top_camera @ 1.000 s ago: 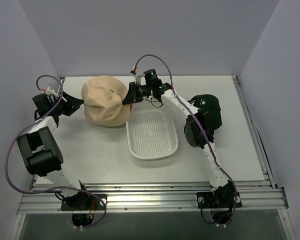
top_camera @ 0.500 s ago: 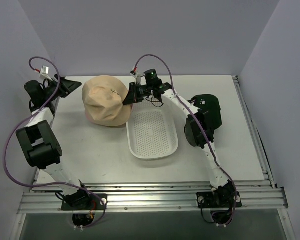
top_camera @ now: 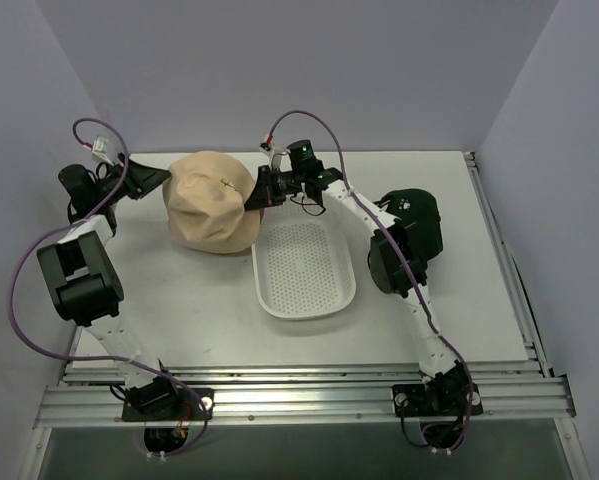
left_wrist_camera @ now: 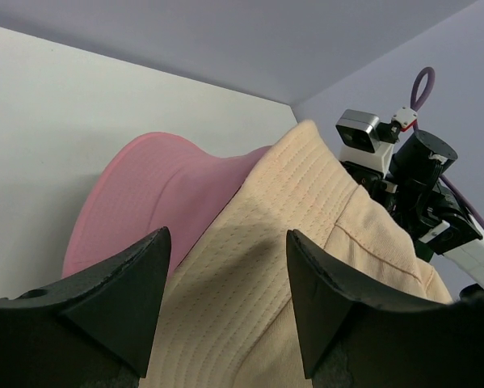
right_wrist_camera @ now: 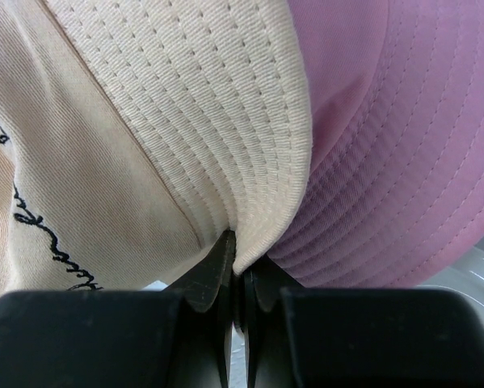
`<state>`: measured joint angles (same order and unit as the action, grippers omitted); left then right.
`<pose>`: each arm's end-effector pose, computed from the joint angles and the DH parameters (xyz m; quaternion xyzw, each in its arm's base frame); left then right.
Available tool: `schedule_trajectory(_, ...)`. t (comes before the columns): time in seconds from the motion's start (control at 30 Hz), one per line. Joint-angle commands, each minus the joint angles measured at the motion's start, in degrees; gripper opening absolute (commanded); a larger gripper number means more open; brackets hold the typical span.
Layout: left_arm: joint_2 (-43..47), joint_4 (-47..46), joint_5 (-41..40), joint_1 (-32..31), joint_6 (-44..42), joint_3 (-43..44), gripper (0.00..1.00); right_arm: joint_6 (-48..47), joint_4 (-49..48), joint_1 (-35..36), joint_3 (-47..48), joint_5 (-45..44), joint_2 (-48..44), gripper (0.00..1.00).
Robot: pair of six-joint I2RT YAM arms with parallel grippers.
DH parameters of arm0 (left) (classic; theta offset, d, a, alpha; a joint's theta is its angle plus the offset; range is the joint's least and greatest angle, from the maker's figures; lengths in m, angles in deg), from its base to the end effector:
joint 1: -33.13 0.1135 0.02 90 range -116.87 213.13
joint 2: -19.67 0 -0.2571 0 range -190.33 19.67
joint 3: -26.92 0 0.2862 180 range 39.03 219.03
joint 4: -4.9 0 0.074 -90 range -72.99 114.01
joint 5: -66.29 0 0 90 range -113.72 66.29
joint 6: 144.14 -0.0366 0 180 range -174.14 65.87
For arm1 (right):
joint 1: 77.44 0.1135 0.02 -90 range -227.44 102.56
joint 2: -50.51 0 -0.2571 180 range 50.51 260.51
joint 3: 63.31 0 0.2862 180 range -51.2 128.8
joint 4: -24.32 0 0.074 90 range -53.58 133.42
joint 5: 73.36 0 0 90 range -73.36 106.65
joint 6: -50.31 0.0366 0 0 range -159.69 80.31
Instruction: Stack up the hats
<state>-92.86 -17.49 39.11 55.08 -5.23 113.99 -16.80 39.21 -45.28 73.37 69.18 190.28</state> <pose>0.4458 0.1446 0.2231 -0.0670 0.7126 -0.5047 0.4828 0.4871 0.3406 0.2344 -0.3180 0.7020 0.5611 0.3021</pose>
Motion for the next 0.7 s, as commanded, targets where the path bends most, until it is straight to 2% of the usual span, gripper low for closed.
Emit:
schedule_trajectory(0.0,-0.14,-3.29,1.95,-0.60,-1.18,3.18,0.67,-0.13,0.47,-0.08,-1.26,0.55,-1.60,0.00)
schedule_trajectory(0.1,-0.76,-3.55,2.39,-0.69,-0.74,3.44,0.60,0.04,0.29,-0.08,-1.26,0.55,-1.34,0.00)
schedule_trajectory(0.13,-0.93,-4.08,2.47,-0.69,-0.57,3.35,0.50,0.04,0.20,-0.08,-1.35,0.55,-1.34,0.00)
schedule_trajectory(0.23,-1.99,-2.69,2.65,-0.69,-0.92,3.44,0.31,0.31,-0.15,-0.26,-1.61,0.55,-1.60,0.00)
schedule_trajectory(0.27,-2.34,-2.07,2.82,-0.60,-1.18,3.53,0.18,0.31,-0.32,-0.17,-2.05,0.64,-1.69,0.00)
schedule_trajectory(0.37,-3.04,0.22,2.13,-0.42,-2.23,3.18,0.03,0.83,-1.55,-0.35,-3.02,0.64,-2.57,0.00)
schedule_trajectory(0.47,-2.52,5.21,0.37,-0.07,-5.30,2.91,0.02,1.89,-2.61,-0.78,-4.33,0.82,-3.27,0.00)
schedule_trajectory(0.57,-0.50,17.76,-4.63,0.19,-14.16,3.35,0.02,4.08,-6.21,-1.49,-5.22,0.73,-3.53,0.00)
schedule_trajectory(0.6,0.46,25.28,-6.56,0.19,-20.10,3.79,0.02,4.78,-7.87,-1.75,-5.74,0.29,-3.71,0.00)
schedule_trajectory(0.67,1.17,30.08,-12.19,0.28,-24.63,4.23,0.02,7.77,-10.42,-2.71,-7.14,-0.76,-3.97,0.00)
